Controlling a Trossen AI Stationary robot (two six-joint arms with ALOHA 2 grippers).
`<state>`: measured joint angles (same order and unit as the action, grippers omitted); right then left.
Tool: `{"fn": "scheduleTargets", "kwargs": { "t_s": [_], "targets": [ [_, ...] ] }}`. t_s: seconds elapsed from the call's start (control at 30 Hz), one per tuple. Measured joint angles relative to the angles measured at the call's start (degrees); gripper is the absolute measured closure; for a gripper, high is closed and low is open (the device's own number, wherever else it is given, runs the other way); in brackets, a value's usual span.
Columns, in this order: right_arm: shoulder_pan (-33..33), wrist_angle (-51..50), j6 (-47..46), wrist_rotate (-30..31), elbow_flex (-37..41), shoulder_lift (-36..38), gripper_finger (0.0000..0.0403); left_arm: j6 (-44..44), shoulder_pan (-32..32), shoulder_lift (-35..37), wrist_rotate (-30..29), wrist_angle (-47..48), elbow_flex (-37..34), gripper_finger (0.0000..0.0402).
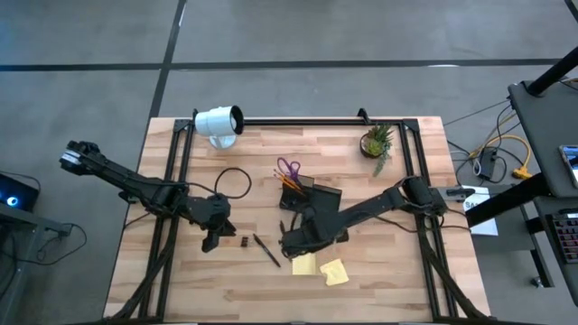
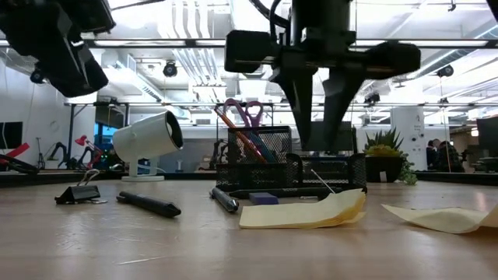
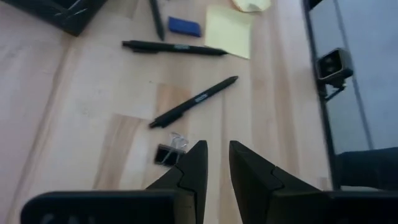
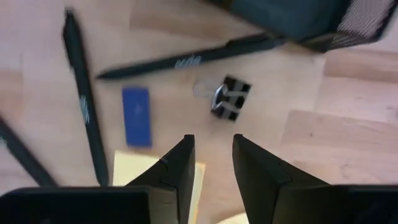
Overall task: Pick and place office supplies into organizer
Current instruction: Put the right black binder clip into the black desk organizer
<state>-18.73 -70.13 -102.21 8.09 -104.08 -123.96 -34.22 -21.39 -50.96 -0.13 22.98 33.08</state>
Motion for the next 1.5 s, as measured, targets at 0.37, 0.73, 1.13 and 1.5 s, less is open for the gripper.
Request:
{"fn": "scheduleTargets", "kwargs": {
  "t_s": [0.37, 0.73, 1.13, 1.5],
  "targets": [
    [1.1, -0.9, -2.4, 0.2, -3.4, -5.3, 0.0305, 0.1, 0.0, 0.1, 0.2, 0.1, 1.5, 0.0351],
    [1.1, -19.3, 0.6, 0.9, -21.7, -16.2, 0.0305, 0.1, 0.0, 0.1, 0.6, 0.4, 1.5, 0.0351],
    [1.6, -19.9, 1.6, 1.3, -22.7, -18.8, 0.0305, 0.1, 0.0, 0.7, 1.5, 0.3, 1.4, 0.0351],
    [2.9, -19.9, 2.5, 3.1, -20.1, -18.8, 0.0319, 0.7, 0.0, 0.8, 1.6, 0.4, 1.3, 0.0351]
  ]
}}
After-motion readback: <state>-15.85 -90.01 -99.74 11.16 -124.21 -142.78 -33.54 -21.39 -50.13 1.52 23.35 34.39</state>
